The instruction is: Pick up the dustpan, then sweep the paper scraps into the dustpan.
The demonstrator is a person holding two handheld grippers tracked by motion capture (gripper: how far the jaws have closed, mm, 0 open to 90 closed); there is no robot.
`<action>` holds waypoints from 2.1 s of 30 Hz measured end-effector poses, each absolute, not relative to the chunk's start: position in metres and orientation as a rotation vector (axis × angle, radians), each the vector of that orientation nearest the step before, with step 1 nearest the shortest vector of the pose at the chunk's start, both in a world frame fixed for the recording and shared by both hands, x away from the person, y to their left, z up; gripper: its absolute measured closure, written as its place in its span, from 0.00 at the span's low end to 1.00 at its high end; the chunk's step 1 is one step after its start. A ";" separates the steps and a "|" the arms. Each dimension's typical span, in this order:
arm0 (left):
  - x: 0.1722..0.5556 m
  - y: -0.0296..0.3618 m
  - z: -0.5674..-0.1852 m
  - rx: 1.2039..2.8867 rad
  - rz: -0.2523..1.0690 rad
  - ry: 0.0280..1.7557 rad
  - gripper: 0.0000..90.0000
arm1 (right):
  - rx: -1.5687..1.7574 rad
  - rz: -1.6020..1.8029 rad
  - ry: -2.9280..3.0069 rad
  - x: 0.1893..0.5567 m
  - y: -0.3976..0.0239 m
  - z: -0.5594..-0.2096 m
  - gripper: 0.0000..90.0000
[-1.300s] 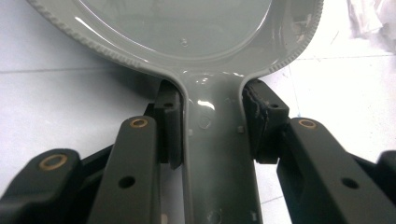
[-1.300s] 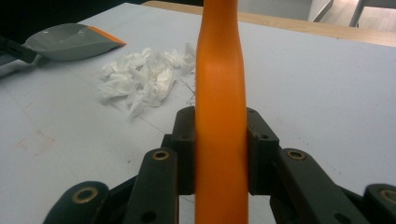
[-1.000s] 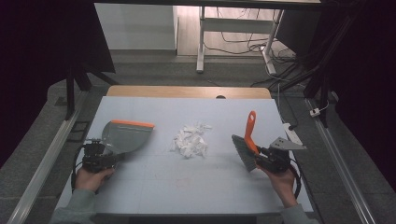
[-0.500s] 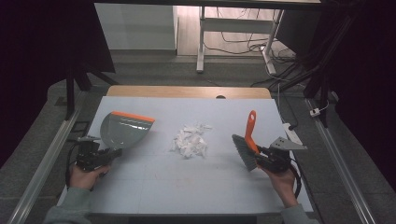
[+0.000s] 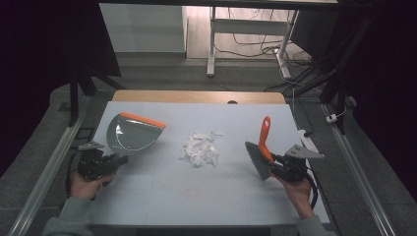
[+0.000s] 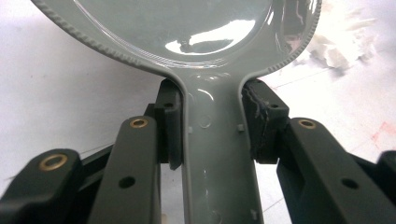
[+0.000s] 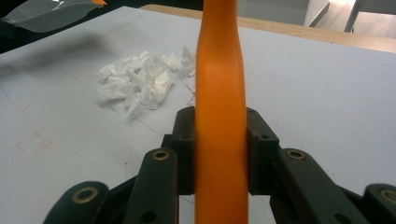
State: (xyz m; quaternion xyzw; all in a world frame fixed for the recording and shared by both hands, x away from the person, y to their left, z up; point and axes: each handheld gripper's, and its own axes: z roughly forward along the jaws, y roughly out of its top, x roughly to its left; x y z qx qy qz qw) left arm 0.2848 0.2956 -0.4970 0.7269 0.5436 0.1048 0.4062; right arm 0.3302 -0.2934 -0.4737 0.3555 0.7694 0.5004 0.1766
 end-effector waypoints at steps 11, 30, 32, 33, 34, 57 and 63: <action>0.277 0.296 -0.487 1.900 0.254 1.200 0.68 | 1.005 1.409 2.179 0.330 -0.293 -0.474 0.78; 0.268 0.282 -0.473 2.036 0.188 1.039 0.68 | 1.016 1.394 2.172 0.331 -0.292 -0.474 0.78; 0.266 0.279 -0.471 2.069 0.176 0.999 0.68 | 1.015 1.395 2.172 0.330 -0.292 -0.474 0.78; 0.266 0.279 -0.471 2.069 0.176 0.999 0.68 | 1.013 1.399 2.173 0.330 -0.292 -0.474 0.79; 0.265 0.277 -0.470 2.086 0.164 0.980 0.68 | 1.011 1.399 2.174 0.330 -0.292 -0.474 0.78; 0.260 0.263 -0.474 2.202 0.090 0.877 0.68 | 0.998 1.408 2.167 0.330 -0.289 -0.471 0.79; 0.258 0.263 -0.477 2.204 0.069 0.871 0.68 | 0.988 1.416 2.165 0.334 -0.282 -0.467 0.79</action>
